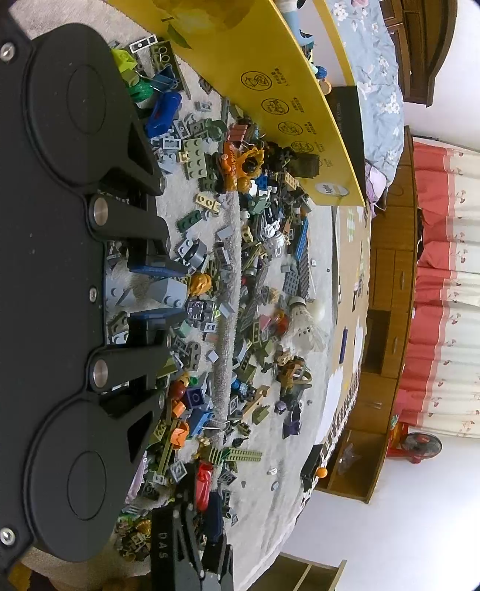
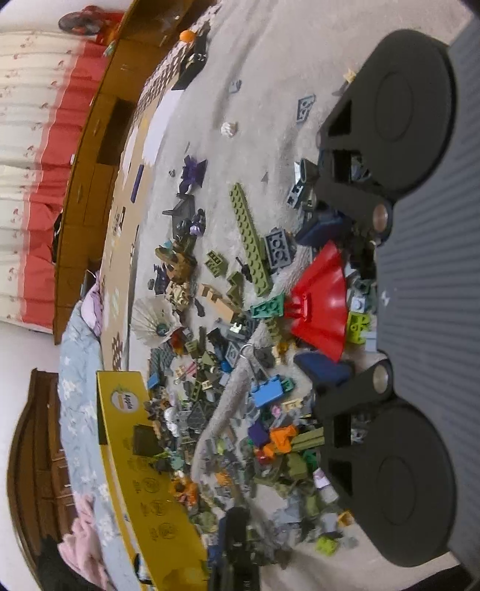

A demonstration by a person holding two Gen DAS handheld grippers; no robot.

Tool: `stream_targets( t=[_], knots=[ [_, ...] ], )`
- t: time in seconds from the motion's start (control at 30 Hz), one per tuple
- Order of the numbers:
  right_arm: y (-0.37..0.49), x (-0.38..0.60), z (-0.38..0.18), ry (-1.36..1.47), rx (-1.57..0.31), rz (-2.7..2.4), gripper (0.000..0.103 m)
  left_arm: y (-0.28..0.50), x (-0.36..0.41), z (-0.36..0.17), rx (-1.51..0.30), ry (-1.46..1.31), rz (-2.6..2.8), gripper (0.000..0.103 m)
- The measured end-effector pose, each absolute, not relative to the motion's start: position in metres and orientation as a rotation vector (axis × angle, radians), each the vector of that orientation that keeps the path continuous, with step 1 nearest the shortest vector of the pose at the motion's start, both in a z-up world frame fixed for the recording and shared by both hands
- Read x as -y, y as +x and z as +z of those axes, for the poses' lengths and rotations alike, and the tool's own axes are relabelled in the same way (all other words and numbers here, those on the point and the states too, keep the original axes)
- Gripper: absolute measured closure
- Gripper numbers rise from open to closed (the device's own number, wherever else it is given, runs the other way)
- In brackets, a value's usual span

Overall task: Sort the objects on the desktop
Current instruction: 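Grasp a grey brick with the left gripper while the right grasps the red cone piece, then carry the grey brick and red cone into the yellow box, opening both grippers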

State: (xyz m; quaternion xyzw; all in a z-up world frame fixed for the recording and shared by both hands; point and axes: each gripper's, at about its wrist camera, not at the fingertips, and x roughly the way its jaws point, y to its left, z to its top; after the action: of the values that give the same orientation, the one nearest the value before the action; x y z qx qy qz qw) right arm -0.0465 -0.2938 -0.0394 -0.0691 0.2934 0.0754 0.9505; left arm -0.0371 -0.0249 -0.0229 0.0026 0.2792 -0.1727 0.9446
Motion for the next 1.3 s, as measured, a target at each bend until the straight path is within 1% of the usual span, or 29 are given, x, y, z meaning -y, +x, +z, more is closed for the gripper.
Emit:
stream_targets(
  t=[0.17, 0.37, 0.83, 1.07, 1.3],
  knots=[
    [-0.053, 0.290, -0.037, -0.131, -0.577, 0.145, 0.039, -0.037, 0.025, -0.020, -0.564, 0.008, -0.353, 0.086],
    [-0.064, 0.283, -0.020, -0.100, -0.515, 0.156, 0.039, -0.037, 0.023, -0.014, -0.544, 0.008, -0.348, 0.086],
    [-0.064, 0.260, 0.004, -0.076, -0.443, 0.199, 0.039, -0.041, 0.010, 0.004, -0.490, 0.018, -0.319, 0.086],
    [-0.053, 0.234, 0.013, -0.077, -0.412, 0.260, 0.039, -0.039, -0.005, 0.020, -0.449, 0.022, -0.277, 0.086],
    [-0.035, 0.205, 0.021, -0.076, -0.386, 0.328, 0.039, -0.033, -0.038, 0.042, -0.392, 0.005, -0.204, 0.086]
  ],
)
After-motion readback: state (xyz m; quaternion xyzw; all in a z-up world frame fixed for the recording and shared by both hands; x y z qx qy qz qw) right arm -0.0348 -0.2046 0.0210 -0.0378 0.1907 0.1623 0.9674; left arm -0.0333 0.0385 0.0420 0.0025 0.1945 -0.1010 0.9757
